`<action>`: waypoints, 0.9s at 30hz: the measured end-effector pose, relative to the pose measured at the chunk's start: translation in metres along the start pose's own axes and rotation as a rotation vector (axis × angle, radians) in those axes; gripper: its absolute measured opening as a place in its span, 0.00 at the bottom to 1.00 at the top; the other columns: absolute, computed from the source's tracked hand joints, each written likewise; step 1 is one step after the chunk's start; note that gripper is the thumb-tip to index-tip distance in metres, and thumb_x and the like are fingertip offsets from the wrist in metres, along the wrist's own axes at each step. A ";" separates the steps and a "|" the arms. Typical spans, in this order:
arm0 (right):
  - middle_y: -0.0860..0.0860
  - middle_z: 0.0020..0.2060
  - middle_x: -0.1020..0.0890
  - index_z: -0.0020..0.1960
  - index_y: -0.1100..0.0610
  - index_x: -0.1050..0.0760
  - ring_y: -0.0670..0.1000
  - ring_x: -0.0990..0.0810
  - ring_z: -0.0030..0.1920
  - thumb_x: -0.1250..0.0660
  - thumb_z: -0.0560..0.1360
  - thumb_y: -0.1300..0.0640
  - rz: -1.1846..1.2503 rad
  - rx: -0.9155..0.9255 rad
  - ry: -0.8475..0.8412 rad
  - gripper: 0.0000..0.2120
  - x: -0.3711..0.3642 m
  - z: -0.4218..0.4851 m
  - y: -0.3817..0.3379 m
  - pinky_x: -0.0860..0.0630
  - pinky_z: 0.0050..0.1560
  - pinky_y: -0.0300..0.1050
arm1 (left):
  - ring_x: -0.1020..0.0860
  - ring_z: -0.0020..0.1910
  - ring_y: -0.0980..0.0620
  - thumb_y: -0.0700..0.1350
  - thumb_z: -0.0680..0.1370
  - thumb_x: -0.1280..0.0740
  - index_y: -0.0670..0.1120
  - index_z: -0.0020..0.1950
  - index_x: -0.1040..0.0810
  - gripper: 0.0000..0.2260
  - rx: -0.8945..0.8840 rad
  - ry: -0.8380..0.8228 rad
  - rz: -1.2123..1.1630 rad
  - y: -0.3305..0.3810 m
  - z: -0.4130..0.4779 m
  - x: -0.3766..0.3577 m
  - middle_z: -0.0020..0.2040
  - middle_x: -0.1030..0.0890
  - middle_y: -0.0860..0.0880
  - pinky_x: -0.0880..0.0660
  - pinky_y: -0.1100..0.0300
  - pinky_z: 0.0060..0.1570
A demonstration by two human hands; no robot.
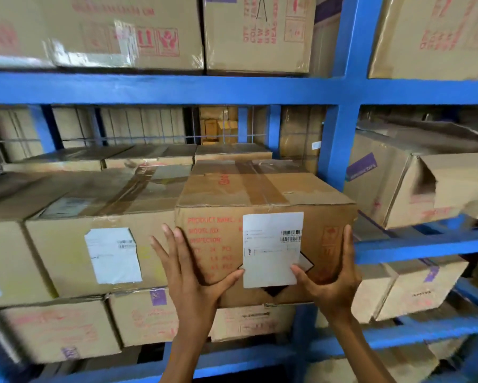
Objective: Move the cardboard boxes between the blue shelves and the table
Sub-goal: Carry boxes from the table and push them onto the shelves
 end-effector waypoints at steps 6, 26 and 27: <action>0.49 0.71 0.26 0.84 0.43 0.47 0.41 0.27 0.69 0.27 0.65 0.25 0.098 -0.053 -0.049 0.55 -0.050 0.028 0.041 0.33 0.68 0.25 | 0.63 0.82 0.38 0.76 0.65 0.33 0.53 0.84 0.60 0.59 0.013 0.037 0.079 -0.029 0.029 -0.036 0.84 0.57 0.43 0.62 0.45 0.80; 0.58 0.74 0.32 0.83 0.41 0.52 0.55 0.26 0.65 0.35 0.71 0.26 0.008 -0.045 -0.091 0.48 -0.116 0.019 0.105 0.25 0.55 0.49 | 0.61 0.83 0.43 0.77 0.75 0.52 0.44 0.84 0.59 0.50 -0.010 -0.016 0.620 -0.100 0.015 -0.100 0.84 0.61 0.43 0.65 0.45 0.80; 0.58 0.74 0.33 0.83 0.41 0.52 0.57 0.26 0.65 0.35 0.72 0.26 0.011 -0.044 -0.083 0.48 -0.117 0.017 0.108 0.25 0.55 0.50 | 0.61 0.83 0.43 0.76 0.76 0.52 0.44 0.84 0.59 0.48 -0.012 -0.010 0.624 -0.101 0.011 -0.102 0.84 0.61 0.43 0.65 0.45 0.80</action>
Point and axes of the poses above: each hand's wrist, its own z-axis towards the middle knuckle, its own x-axis out of the back of the hand, y = z × x, the point moved 6 cm from there along z, towards the middle knuckle
